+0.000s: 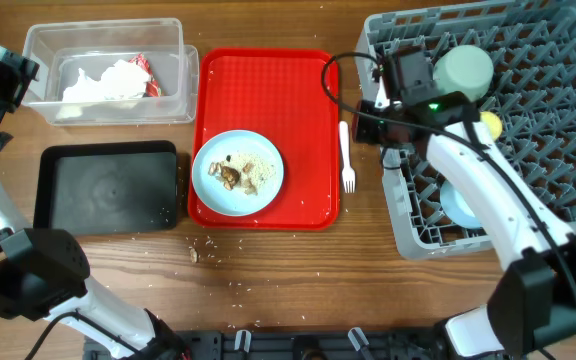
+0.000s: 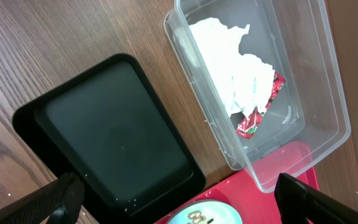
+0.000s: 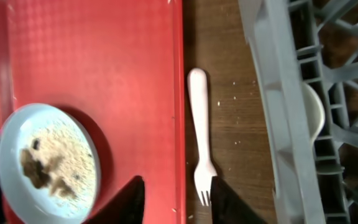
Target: Sort waste into correct bins and load items into the dishwasher rack
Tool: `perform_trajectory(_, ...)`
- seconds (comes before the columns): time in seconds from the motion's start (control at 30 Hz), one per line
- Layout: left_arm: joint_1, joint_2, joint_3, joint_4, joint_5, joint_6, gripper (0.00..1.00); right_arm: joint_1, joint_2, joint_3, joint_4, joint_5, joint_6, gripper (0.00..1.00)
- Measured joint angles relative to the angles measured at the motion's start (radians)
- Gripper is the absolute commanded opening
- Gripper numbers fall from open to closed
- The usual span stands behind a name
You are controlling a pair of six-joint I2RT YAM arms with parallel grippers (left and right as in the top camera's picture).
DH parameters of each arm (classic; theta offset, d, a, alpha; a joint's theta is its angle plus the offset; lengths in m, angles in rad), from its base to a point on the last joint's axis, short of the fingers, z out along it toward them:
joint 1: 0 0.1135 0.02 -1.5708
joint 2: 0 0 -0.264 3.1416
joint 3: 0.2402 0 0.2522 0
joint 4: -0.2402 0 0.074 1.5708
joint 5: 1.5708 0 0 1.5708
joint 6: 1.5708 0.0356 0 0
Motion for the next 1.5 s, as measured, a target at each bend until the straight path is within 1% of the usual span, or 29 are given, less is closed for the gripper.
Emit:
perform_trajectory(0.23, 0.000, 0.000, 0.000, 0.000, 0.000, 0.000, 1.00, 0.085, 0.189, -0.015, 0.017, 0.072, -0.003, 0.31)
perform_trajectory(0.37, 0.000, 0.000, 0.000, 0.000, 0.000, 0.000, 1.00, 0.087, 0.267, -0.019, 0.032, 0.122, 0.015, 0.31)
perform_trajectory(0.57, 0.000, 0.000, 0.000, 0.000, 0.000, 0.000, 1.00, 0.087, 0.334, -0.018, 0.061, 0.132, 0.023, 0.31)
perform_trajectory(0.6, 0.000, 0.000, 0.000, 0.000, 0.000, 0.000, 1.00, 0.087, 0.334, -0.019, 0.061, 0.132, 0.023, 0.30)
perform_trajectory(0.67, 0.000, 0.000, 0.000, 0.000, 0.000, 0.000, 1.00, 0.087, 0.336, -0.018, 0.062, 0.133, 0.024, 0.08)
perform_trajectory(0.7, 0.000, 0.000, 0.000, 0.000, 0.000, 0.000, 1.00, 0.087, 0.337, -0.018, 0.064, 0.137, 0.022, 0.04)
perform_trajectory(0.87, 0.000, 0.000, 0.000, 0.000, 0.000, 0.000, 1.00, 0.086, 0.338, -0.010, 0.055, 0.143, 0.034, 0.04)
perform_trajectory(0.93, 0.000, 0.000, 0.000, 0.000, 0.000, 0.000, 1.00, 0.086, 0.337, 0.007, -0.003, 0.143, 0.034, 0.04)
perform_trajectory(1.03, 0.000, 0.000, 0.000, 0.000, 0.000, 0.000, 1.00, 0.077, 0.249, 0.046, -0.048, 0.143, 0.014, 0.04)
perform_trajectory(1.1, 0.000, 0.000, 0.000, 0.000, 0.000, 0.000, 1.00, 0.050, 0.150, 0.062, -0.053, 0.140, -0.013, 0.04)
perform_trajectory(1.13, 0.000, 0.000, 0.000, 0.000, 0.000, 0.000, 1.00, 0.029, 0.089, 0.072, -0.051, 0.140, -0.028, 0.07)
perform_trajectory(1.17, 0.000, 0.000, 0.000, 0.000, 0.000, 0.000, 1.00, 0.001, 0.019, 0.078, -0.048, 0.141, -0.045, 0.13)
perform_trajectory(1.23, 0.000, 0.000, 0.000, 0.000, 0.000, 0.000, 1.00, -0.048, -0.077, 0.092, -0.051, 0.142, -0.063, 0.17)
perform_trajectory(1.27, 0.000, 0.000, 0.000, 0.000, 0.000, 0.000, 1.00, -0.064, -0.103, 0.099, -0.064, 0.132, -0.069, 0.23)
perform_trajectory(1.3, 0.000, 0.000, 0.000, 0.000, 0.000, 0.000, 1.00, -0.066, -0.108, 0.099, -0.074, 0.115, -0.071, 0.27)
perform_trajectory(1.37, 0.000, 0.000, 0.000, 0.000, 0.000, 0.000, 1.00, -0.050, -0.095, 0.098, -0.098, 0.066, -0.079, 0.43)
perform_trajectory(1.4, 0.000, 0.000, 0.000, 0.000, 0.000, 0.000, 1.00, -0.042, -0.089, 0.096, -0.098, 0.048, -0.079, 0.49)
perform_trajectory(1.43, 0.000, 0.000, 0.000, 0.000, 0.000, 0.000, 1.00, -0.031, -0.080, 0.093, -0.099, 0.020, -0.083, 0.57)
perform_trajectory(1.47, 0.000, 0.000, 0.000, 0.000, 0.000, 0.000, 1.00, -0.018, -0.069, 0.092, -0.105, -0.001, -0.086, 0.61)
perform_trajectory(1.5, 0.000, 0.000, 0.000, 0.000, 0.000, 0.000, 1.00, -0.006, -0.057, 0.092, -0.108, -0.014, -0.091, 0.62)
